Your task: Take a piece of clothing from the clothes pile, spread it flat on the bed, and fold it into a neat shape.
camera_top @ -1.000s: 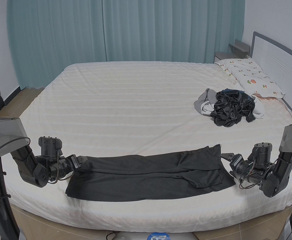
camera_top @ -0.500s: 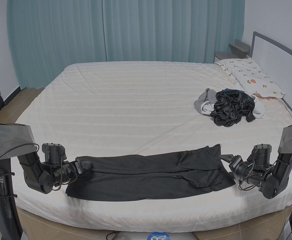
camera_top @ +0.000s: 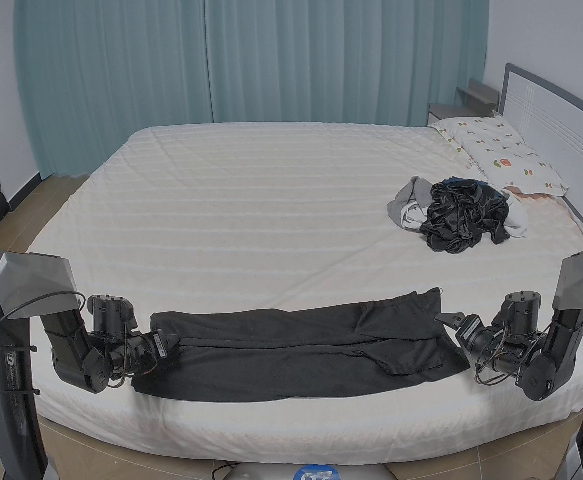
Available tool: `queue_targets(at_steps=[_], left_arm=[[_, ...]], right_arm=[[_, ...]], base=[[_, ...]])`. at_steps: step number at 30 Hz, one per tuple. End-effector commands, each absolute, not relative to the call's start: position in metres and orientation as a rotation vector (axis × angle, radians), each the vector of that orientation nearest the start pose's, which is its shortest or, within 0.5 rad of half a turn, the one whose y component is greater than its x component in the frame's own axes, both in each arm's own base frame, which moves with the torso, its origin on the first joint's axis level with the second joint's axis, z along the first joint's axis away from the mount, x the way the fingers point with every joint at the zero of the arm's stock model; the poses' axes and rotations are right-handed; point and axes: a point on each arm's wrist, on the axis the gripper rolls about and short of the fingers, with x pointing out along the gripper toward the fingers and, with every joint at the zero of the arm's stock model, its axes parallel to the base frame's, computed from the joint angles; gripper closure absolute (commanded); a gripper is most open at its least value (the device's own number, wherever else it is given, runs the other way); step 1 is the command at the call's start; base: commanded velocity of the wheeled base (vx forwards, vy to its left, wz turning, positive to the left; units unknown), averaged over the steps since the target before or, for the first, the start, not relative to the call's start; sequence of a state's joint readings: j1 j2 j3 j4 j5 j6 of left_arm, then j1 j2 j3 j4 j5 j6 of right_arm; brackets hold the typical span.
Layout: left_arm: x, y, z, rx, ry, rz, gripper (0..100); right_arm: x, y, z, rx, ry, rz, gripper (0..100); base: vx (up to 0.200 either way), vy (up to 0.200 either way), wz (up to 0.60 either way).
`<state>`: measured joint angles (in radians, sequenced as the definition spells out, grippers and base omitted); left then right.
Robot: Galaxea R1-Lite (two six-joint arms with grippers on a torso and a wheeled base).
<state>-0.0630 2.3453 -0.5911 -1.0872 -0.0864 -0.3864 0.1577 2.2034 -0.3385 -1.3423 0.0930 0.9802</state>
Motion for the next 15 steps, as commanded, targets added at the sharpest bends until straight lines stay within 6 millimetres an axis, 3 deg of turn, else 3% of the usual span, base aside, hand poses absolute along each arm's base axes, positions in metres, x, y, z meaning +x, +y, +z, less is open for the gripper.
queue_targets(at_steps=[1, 15], left_arm=[[0.329, -0.022, -0.034, -0.381, 0.687, -0.01, 100], [0.325, -0.012, -0.027, -0.383, 0.641, 0.02, 100]], right_arm=[[0.284, 0.047, 0.001, 0.935, 0.602, -0.032, 0], [0.283, 0.046, 0.001, 0.938, 0.603, -0.037, 0]], base=[[0.0, 0.0, 0.0], [0.0, 0.0, 0.0]])
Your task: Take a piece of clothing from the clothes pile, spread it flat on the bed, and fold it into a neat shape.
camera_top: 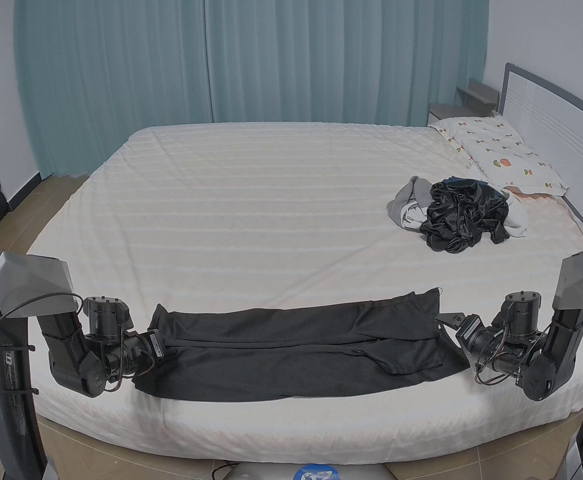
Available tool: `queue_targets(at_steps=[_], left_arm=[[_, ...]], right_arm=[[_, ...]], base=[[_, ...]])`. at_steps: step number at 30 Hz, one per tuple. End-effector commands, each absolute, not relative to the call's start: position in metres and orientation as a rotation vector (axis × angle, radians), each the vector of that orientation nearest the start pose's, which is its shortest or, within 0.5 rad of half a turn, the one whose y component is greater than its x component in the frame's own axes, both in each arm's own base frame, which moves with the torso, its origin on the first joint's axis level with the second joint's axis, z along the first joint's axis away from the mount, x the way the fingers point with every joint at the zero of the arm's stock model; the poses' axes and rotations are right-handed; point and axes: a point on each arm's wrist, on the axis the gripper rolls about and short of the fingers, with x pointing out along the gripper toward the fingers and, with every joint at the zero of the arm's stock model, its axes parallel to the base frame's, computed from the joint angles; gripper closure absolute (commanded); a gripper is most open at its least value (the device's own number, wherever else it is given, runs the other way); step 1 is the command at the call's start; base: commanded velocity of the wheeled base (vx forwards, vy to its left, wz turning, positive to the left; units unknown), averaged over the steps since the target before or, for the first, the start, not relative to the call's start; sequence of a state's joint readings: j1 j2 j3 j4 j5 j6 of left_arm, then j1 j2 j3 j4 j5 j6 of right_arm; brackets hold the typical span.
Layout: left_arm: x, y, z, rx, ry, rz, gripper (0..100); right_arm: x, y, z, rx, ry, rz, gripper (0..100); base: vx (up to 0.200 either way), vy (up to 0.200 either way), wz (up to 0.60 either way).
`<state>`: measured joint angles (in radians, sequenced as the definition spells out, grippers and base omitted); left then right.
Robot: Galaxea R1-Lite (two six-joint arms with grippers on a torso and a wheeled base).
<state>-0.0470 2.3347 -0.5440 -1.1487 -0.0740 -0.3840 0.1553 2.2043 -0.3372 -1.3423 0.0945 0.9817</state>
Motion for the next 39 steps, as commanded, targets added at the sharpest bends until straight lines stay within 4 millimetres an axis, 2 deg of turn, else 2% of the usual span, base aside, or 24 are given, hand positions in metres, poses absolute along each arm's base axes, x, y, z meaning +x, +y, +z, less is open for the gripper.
queue_targets(at_steps=[1, 15, 26, 30, 39], left_arm=[[0.325, -0.009, -0.025, -0.388, 0.635, 0.026, 100], [0.327, 0.005, -0.023, -0.406, 0.623, 0.053, 100], [0.326, 0.01, -0.017, -0.421, 0.612, 0.043, 100], [0.326, 0.018, -0.008, -0.427, 0.586, 0.063, 100], [0.325, 0.024, -0.007, -0.452, 0.618, 0.041, 100]], right_arm=[[0.283, 0.046, 0.001, 0.938, 0.603, -0.037, 0], [0.284, 0.045, 0.001, 0.94, 0.602, -0.04, 0], [0.284, 0.045, 0.0, 0.94, 0.605, -0.041, 0], [0.284, 0.045, 0.0, 0.94, 0.603, -0.041, 0], [0.283, 0.045, 0.0, 0.939, 0.606, -0.042, 0]], base=[[0.0, 0.0, 0.0], [0.0, 0.0, 0.0], [0.0, 0.0, 0.0], [0.0, 0.0, 0.0], [0.0, 0.0, 0.0]])
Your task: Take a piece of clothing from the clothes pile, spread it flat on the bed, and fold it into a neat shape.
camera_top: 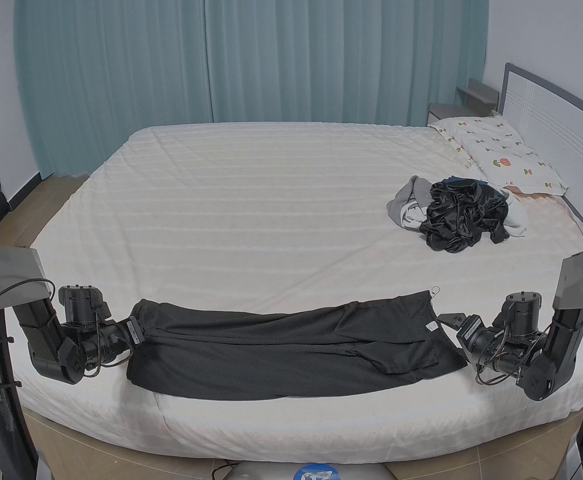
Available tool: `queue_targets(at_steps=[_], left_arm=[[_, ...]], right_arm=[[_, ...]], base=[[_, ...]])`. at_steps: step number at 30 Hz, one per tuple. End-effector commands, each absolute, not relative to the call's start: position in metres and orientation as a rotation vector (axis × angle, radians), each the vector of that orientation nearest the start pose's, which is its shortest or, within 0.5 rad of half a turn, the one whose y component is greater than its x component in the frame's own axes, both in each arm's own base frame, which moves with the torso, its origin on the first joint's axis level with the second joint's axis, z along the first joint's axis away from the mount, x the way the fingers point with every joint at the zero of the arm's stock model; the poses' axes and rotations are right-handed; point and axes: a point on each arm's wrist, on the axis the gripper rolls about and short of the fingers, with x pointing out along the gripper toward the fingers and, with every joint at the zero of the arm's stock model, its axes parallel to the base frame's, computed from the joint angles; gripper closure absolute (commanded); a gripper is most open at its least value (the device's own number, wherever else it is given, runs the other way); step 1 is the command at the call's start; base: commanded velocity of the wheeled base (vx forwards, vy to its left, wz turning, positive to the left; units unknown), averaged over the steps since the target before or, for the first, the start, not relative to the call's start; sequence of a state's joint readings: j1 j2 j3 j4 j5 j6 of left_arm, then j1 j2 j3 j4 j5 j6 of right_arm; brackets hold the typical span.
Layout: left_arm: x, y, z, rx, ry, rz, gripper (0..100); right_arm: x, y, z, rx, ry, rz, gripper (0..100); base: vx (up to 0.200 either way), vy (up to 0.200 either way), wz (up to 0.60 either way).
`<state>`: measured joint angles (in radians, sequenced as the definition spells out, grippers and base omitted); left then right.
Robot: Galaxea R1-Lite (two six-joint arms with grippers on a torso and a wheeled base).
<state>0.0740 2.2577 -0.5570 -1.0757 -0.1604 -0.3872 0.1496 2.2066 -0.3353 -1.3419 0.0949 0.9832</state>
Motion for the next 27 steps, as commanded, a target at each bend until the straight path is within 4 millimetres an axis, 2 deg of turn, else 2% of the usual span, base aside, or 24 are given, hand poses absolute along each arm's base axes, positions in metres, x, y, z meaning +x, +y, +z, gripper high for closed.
queue_targets(at_steps=[1, 11, 12, 17, 21, 27], left_arm=[[0.325, 0.024, -0.008, -0.453, 0.618, 0.042, 100], [0.324, 0.022, -0.011, -0.453, 0.633, 0.036, 100], [0.324, 0.022, -0.012, -0.453, 0.636, 0.035, 0], [0.324, 0.014, -0.013, -0.462, 0.648, 0.001, 0], [0.323, 0.001, -0.018, -0.459, 0.673, -0.047, 0], [0.322, -0.006, -0.019, -0.451, 0.681, -0.065, 0]], right_arm=[[0.282, 0.045, 0.0, 0.939, 0.608, -0.043, 0], [0.282, 0.045, 0.0, 0.939, 0.608, -0.042, 0], [0.282, 0.045, 0.0, 0.939, 0.608, -0.042, 0], [0.282, 0.045, 0.0, 0.939, 0.608, -0.042, 0], [0.282, 0.046, 0.0, 0.938, 0.61, -0.039, 0], [0.282, 0.047, -0.001, 0.937, 0.613, -0.037, 0]], base=[[0.0, 0.0, 0.0], [0.0, 0.0, 0.0], [0.0, 0.0, 0.0], [0.0, 0.0, 0.0], [0.0, 0.0, 0.0], [0.0, 0.0, 0.0]])
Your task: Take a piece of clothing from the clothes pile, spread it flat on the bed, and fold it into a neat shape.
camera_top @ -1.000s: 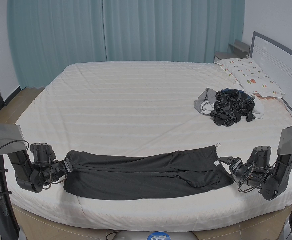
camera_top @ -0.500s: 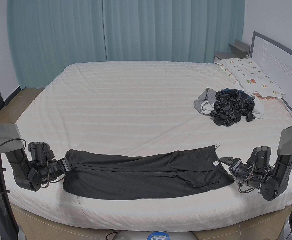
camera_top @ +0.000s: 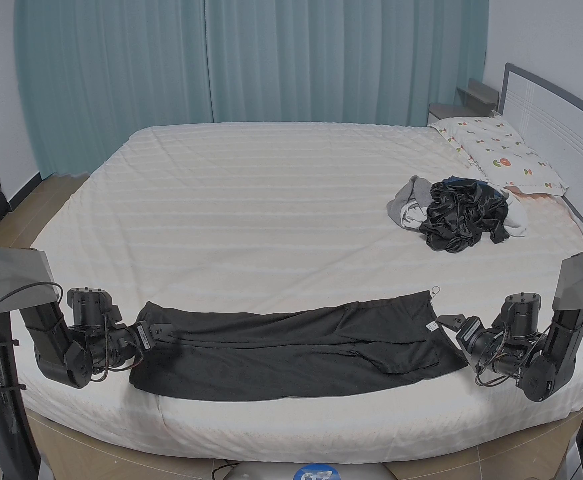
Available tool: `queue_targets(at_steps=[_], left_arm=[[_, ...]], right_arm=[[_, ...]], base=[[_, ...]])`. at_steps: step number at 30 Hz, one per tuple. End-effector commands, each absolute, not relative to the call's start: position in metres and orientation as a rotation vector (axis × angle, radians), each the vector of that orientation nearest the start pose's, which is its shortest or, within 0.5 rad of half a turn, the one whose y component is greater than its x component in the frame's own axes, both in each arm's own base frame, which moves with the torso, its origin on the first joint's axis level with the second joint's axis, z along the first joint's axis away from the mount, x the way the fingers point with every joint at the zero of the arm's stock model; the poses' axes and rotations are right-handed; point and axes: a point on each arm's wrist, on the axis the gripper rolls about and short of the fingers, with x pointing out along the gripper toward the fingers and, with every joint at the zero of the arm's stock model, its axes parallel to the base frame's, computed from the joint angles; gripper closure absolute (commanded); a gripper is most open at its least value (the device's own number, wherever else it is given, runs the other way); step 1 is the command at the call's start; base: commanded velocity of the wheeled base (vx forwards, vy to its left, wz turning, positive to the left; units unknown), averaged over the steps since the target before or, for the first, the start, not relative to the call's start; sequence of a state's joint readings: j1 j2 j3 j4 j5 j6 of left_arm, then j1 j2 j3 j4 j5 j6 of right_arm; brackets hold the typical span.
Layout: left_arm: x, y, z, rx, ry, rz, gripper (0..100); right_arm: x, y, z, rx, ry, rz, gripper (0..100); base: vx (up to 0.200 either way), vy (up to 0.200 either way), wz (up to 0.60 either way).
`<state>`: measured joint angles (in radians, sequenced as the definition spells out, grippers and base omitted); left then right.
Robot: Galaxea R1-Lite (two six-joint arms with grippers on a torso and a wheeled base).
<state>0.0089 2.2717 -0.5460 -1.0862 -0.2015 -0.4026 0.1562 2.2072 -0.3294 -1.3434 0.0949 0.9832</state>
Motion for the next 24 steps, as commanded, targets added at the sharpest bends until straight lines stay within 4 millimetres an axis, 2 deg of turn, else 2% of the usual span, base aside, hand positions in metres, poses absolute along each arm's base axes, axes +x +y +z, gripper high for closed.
queue_targets(at_steps=[1, 5, 6, 13, 20, 24], left_arm=[[0.322, -0.006, -0.019, -0.451, 0.679, -0.066, 0], [0.322, -0.006, -0.018, -0.447, 0.678, -0.067, 0], [0.322, -0.006, -0.017, -0.44, 0.673, -0.062, 100], [0.322, -0.005, -0.016, -0.404, 0.652, 0.01, 100], [0.319, -0.009, -0.014, -0.391, 0.655, 0.01, 100], [0.316, -0.011, -0.001, -0.362, 0.618, 0.026, 100]], right_arm=[[0.282, 0.047, -0.001, 0.937, 0.613, -0.037, 0], [0.281, 0.047, -0.001, 0.937, 0.614, -0.038, 0], [0.281, 0.047, -0.001, 0.937, 0.614, -0.038, 0], [0.281, 0.047, -0.001, 0.937, 0.614, -0.038, 0], [0.281, 0.047, 0.0, 0.937, 0.613, -0.037, 0], [0.281, 0.047, 0.0, 0.937, 0.613, -0.037, 0]], base=[[0.0, 0.0, 0.0], [0.0, 0.0, 0.0], [0.0, 0.0, 0.0], [0.0, 0.0, 0.0], [0.0, 0.0, 0.0], [0.0, 0.0, 0.0]])
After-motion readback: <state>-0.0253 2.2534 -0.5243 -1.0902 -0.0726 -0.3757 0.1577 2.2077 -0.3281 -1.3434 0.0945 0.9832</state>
